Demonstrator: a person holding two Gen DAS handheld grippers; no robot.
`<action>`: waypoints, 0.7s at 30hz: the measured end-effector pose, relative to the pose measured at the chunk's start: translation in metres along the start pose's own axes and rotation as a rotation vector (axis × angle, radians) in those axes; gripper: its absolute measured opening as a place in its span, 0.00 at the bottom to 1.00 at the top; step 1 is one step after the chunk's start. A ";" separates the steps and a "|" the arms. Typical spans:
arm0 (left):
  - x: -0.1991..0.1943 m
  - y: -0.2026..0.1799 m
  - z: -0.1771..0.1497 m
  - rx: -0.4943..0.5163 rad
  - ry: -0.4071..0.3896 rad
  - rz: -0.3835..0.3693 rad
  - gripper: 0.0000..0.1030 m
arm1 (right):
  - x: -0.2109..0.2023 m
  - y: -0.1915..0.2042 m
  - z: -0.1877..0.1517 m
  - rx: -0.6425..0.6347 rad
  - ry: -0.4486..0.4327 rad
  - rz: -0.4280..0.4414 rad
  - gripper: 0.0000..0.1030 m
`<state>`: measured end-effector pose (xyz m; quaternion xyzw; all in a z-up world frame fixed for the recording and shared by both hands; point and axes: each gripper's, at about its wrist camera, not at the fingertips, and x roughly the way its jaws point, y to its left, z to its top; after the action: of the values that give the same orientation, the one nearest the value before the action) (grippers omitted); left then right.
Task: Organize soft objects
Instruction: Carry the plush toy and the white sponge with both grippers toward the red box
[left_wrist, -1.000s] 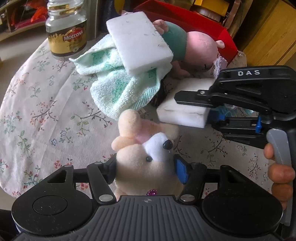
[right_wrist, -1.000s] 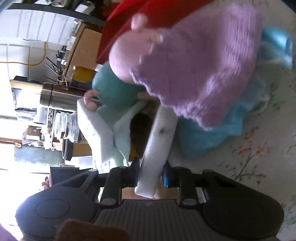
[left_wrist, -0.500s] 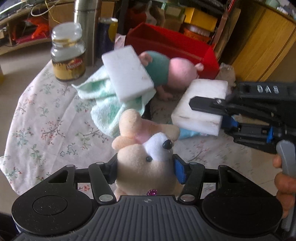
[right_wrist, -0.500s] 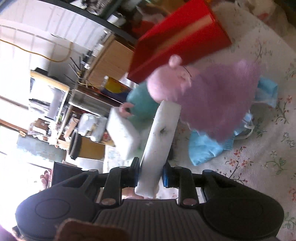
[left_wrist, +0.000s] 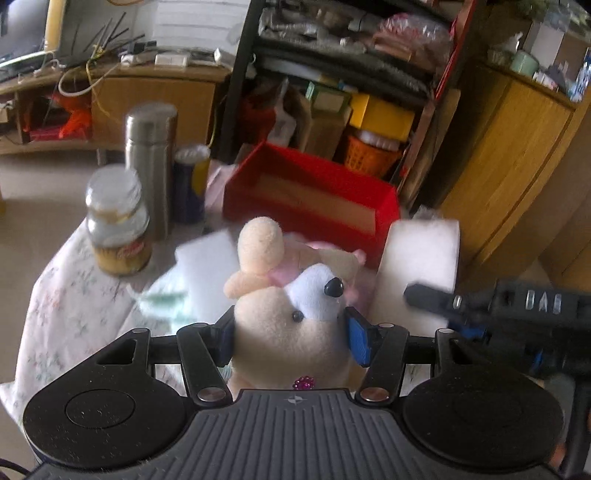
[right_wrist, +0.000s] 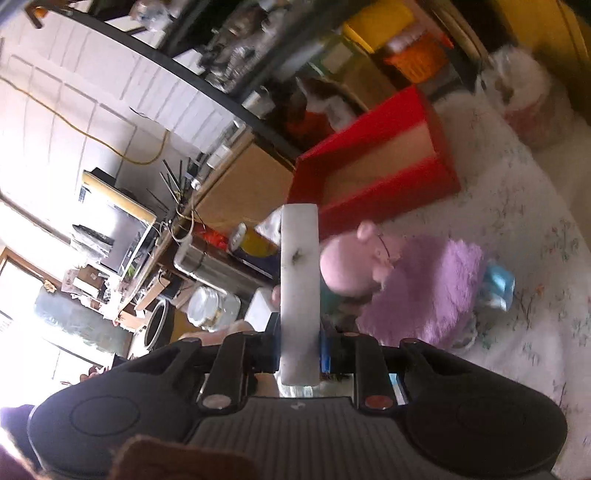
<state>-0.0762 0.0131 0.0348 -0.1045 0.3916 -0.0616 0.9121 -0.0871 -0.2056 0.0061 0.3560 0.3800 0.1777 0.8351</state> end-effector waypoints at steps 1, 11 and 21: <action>0.001 -0.001 0.005 0.003 -0.018 0.006 0.57 | 0.001 0.003 0.000 -0.012 -0.007 0.010 0.00; 0.026 -0.003 0.038 -0.028 -0.060 -0.018 0.57 | -0.004 0.001 0.013 -0.060 -0.077 -0.043 0.00; 0.042 -0.016 0.058 -0.016 -0.094 -0.015 0.57 | -0.005 -0.001 0.040 -0.060 -0.142 -0.053 0.00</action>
<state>-0.0060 -0.0019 0.0481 -0.1176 0.3478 -0.0601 0.9282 -0.0595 -0.2279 0.0262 0.3321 0.3235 0.1409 0.8748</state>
